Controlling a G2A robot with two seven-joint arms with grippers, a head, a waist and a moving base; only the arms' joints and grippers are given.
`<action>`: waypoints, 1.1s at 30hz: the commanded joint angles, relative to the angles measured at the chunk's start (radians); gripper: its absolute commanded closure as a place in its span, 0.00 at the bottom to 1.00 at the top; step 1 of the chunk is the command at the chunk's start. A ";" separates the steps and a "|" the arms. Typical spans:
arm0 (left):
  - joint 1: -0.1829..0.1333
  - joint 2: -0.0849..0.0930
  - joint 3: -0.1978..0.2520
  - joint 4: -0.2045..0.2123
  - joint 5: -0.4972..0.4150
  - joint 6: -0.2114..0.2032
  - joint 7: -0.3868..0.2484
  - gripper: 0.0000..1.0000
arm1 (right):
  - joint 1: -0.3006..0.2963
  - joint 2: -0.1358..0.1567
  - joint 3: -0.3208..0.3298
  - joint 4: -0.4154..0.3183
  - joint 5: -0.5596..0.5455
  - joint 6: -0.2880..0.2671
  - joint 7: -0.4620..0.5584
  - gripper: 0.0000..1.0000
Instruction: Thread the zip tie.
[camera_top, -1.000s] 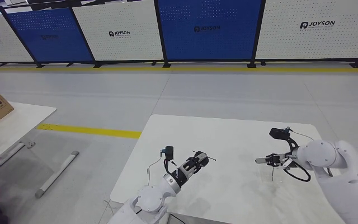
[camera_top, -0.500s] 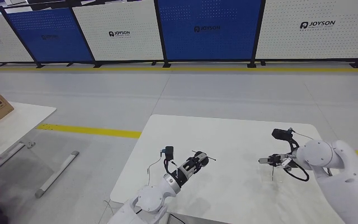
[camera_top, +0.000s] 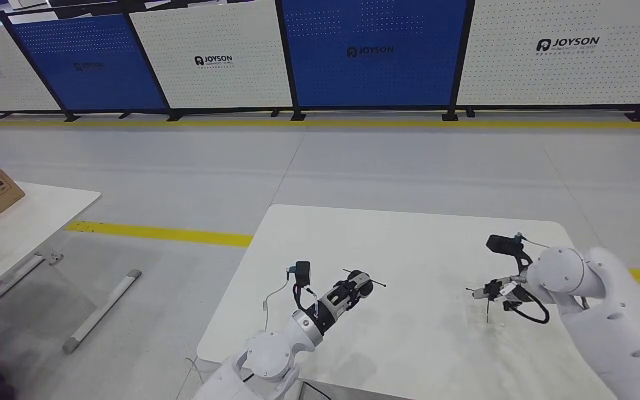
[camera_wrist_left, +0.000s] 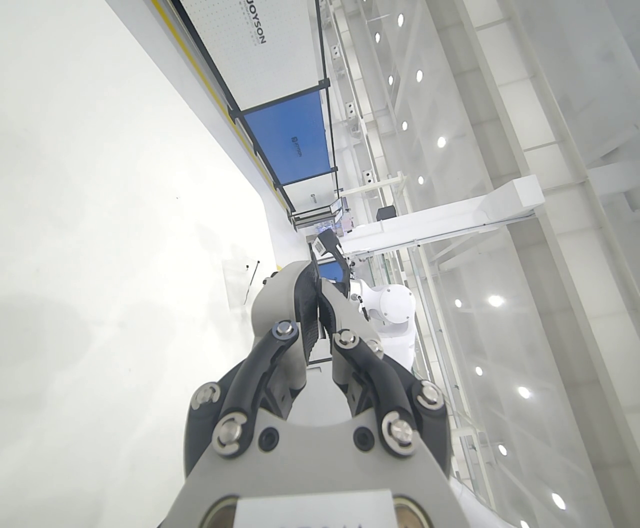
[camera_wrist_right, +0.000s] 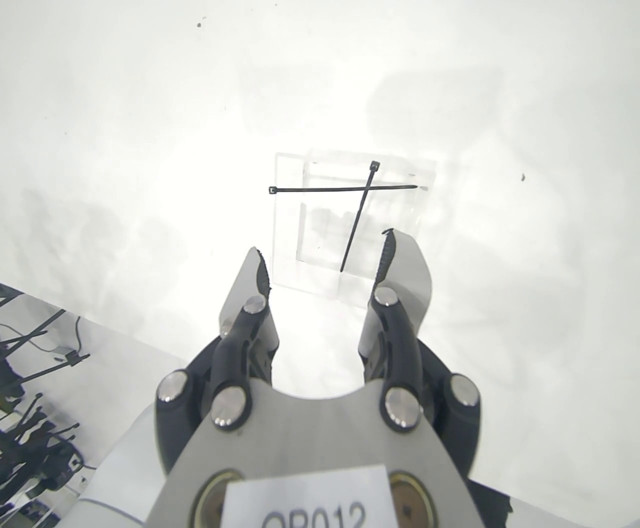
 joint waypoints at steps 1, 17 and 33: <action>0.000 0.000 0.000 0.000 0.000 0.000 0.000 1.00 | 0.000 -0.001 -0.004 0.003 -0.002 0.008 -0.001 0.58; 0.000 0.000 0.000 0.000 0.000 0.000 0.000 1.00 | 0.016 -0.016 -0.040 0.067 -0.015 0.036 0.001 0.62; 0.000 0.000 0.000 0.000 0.000 0.000 0.000 1.00 | 0.049 -0.040 -0.089 0.139 -0.036 0.062 -0.018 0.71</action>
